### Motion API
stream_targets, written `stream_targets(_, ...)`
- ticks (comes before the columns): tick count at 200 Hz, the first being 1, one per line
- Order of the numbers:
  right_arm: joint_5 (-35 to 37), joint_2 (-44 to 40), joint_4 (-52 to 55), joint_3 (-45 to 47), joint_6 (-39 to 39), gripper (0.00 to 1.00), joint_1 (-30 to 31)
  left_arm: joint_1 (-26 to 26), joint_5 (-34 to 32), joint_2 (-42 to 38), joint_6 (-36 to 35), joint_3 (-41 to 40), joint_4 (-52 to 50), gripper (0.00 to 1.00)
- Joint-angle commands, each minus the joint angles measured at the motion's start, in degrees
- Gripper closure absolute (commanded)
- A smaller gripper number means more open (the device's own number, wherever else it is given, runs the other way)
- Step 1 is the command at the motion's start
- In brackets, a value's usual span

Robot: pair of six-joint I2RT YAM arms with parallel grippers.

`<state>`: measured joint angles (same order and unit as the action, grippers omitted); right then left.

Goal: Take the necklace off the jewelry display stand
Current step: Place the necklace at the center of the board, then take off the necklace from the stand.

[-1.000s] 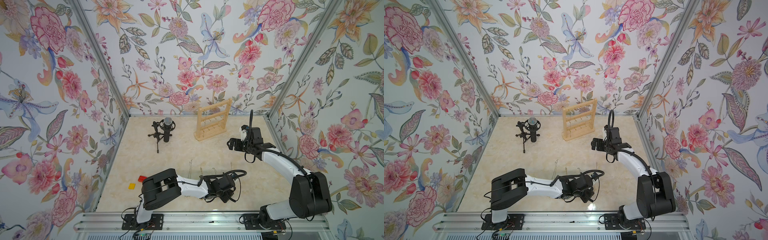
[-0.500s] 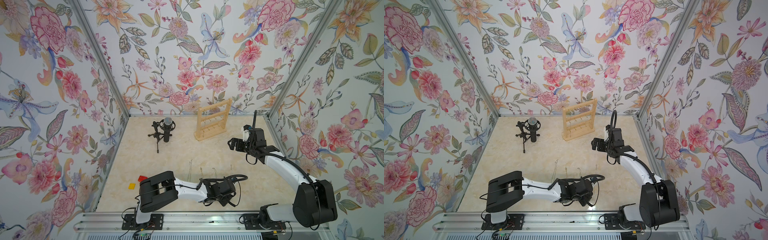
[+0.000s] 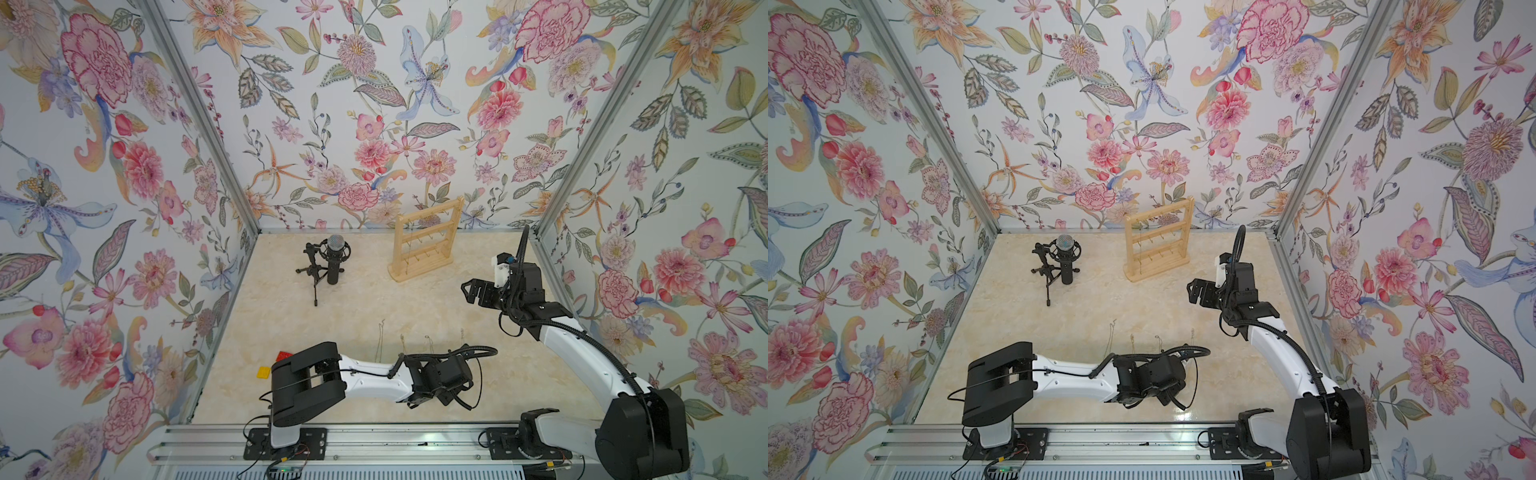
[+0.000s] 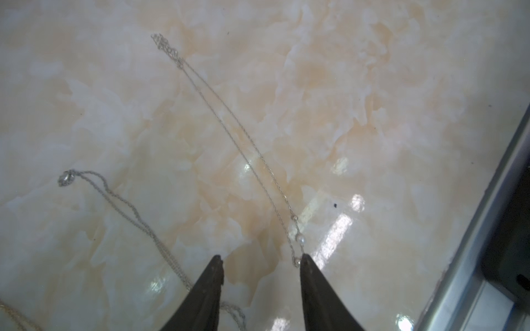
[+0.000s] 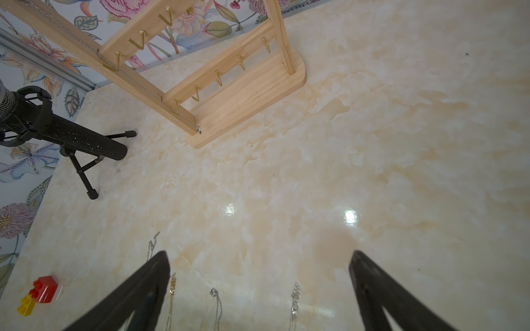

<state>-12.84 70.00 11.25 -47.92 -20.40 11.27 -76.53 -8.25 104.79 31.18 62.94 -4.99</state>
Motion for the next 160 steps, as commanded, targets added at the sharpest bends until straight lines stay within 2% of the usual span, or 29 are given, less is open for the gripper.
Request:
stream_targets(1, -4.5, -3.5, -4.3, 2.6, -2.3, 0.00, -1.2, -0.3, -4.4, -6.2, -1.3, -1.3, 3.6, 0.42)
stream_targets(25, -9.6, -8.0, -11.1, 7.2, -4.0, 0.00, -2.2, -0.3, -7.7, -11.1, -2.4, -2.7, 4.8, 0.30)
stream_targets(60, -13.8, -12.0, -14.1, 9.6, -4.6, 0.01, -2.7, 0.0, -13.1, -19.9, -4.4, -4.3, 1.7, 0.13)
stream_targets(105, -23.1, -16.2, -29.0, 14.1, -8.6, 0.18, -2.7, 4.5, -17.6, -32.9, -5.9, -7.0, -5.5, 0.02)
stream_targets(138, -30.1, -13.0, -33.1, 10.9, -10.8, 0.34, -1.7, 9.7, -18.1, -40.6, -7.3, -6.5, -13.6, 0.01)
stream_targets(160, -33.4, -9.7, -34.2, 7.5, -9.4, 0.43, 0.7, 13.6, -18.0, -44.7, -9.3, -5.7, -18.4, 0.01)
